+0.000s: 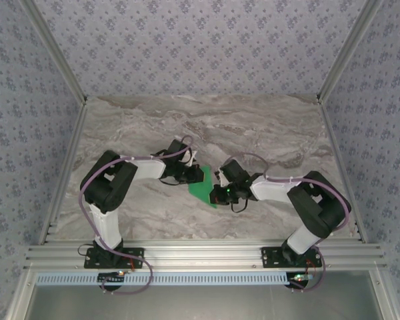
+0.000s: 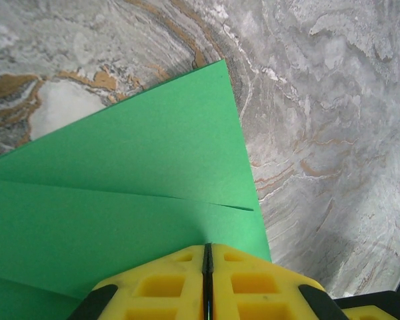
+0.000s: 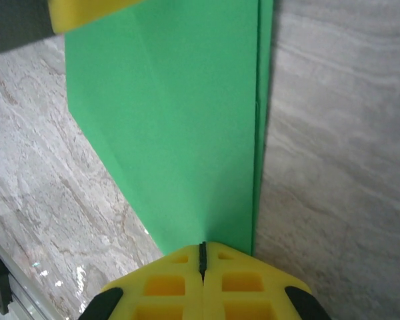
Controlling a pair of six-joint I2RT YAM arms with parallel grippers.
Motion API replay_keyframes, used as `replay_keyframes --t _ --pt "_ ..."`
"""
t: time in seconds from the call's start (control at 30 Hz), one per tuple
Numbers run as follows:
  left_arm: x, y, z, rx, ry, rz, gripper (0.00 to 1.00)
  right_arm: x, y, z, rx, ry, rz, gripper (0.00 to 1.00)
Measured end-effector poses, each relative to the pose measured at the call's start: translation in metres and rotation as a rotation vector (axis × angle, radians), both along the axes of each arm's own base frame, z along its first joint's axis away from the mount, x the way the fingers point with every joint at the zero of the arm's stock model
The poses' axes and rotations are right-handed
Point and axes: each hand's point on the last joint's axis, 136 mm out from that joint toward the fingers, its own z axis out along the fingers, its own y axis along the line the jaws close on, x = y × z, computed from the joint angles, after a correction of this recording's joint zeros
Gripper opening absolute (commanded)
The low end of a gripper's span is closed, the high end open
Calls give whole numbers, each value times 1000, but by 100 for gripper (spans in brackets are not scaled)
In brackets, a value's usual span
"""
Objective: Fold a paper plane with a square sheet of paper (fold left side to right side)
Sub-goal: Fourth fold the wing at the center of the table.
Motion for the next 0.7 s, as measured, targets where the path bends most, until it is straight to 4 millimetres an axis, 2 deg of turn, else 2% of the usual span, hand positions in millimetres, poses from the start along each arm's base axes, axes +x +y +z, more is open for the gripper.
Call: replay_keyframes --t 0.23,0.7 --pt "-2 -1 0 0 2 -4 10 -13 -10 0 6 4 4 0" --pt "-2 -1 0 0 4 -6 10 -24 -13 0 10 39 27 0"
